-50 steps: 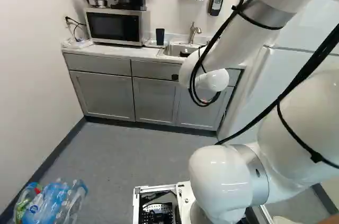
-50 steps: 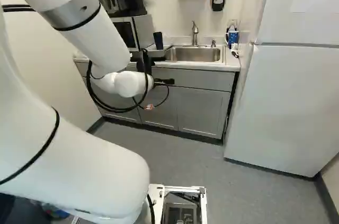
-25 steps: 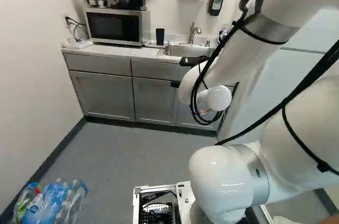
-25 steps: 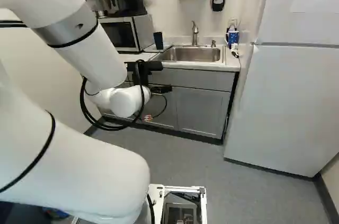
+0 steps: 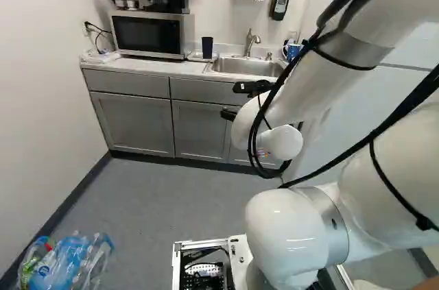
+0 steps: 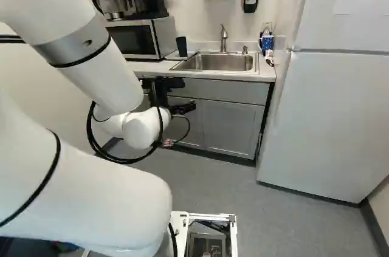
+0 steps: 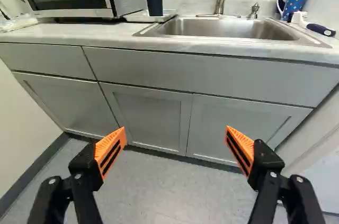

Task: Rinse the cup and place it in the tray

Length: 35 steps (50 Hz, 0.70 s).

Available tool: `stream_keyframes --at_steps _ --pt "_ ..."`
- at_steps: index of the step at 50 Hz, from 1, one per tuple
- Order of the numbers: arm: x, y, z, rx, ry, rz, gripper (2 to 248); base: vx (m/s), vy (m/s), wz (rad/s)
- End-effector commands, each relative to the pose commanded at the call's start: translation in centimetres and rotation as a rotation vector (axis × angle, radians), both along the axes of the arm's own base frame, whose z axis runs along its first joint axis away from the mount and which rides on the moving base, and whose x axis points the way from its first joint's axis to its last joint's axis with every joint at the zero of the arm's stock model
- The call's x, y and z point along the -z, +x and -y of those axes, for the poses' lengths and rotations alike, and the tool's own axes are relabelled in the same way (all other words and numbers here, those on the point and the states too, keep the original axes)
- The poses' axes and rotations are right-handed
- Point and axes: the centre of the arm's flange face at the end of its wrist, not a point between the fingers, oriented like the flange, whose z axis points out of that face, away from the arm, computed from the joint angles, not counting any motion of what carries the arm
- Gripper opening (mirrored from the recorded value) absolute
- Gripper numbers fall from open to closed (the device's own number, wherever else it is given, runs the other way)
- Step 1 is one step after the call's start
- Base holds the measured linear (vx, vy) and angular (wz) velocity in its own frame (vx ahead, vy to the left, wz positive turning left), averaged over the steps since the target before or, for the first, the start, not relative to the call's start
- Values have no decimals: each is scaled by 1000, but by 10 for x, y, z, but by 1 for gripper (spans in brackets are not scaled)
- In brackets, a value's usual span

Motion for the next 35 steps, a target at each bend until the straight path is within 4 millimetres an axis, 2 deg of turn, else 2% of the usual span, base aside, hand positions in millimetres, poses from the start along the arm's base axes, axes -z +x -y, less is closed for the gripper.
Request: stream_keyframes --at_steps 35 --pt "4 -7 -1 -2 0 12 247 0 0 0"
